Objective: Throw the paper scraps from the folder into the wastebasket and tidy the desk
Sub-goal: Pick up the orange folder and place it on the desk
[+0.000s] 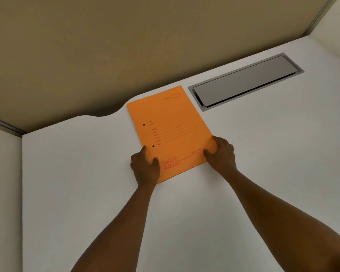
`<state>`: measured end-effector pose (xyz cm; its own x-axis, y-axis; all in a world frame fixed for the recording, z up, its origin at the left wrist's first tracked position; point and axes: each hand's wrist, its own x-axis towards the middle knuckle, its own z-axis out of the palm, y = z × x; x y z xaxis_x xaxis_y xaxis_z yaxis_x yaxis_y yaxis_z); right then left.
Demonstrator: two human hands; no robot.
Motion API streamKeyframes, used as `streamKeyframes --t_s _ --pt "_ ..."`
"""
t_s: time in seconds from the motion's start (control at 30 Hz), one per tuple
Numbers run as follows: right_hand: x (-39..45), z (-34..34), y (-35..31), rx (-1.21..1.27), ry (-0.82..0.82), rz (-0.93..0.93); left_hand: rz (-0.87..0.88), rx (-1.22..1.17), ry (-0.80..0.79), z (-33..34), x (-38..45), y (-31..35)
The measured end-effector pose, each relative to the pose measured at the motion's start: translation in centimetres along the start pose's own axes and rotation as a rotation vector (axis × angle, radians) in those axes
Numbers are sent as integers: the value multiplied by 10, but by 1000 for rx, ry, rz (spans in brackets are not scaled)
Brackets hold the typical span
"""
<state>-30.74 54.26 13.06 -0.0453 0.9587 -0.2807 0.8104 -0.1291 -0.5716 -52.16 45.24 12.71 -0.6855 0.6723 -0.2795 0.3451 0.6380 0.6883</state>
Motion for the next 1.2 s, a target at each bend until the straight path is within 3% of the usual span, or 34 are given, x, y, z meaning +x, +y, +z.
streamKeyframes --t_s 0.13,0.53,0.9,1.2 --pt "4 16 2 -188 50 -79 183 194 11 12 0 -16" --pt "-41 9 5 -252 6 -135 218 348 -117 -22 -33 -16" --pt "-178 -20 7 -349 24 -348 405 595 -73 -82 -161 -35" --pt "-338 -39 32 -463 128 -501 531 690 -56 -127 -298 -90"
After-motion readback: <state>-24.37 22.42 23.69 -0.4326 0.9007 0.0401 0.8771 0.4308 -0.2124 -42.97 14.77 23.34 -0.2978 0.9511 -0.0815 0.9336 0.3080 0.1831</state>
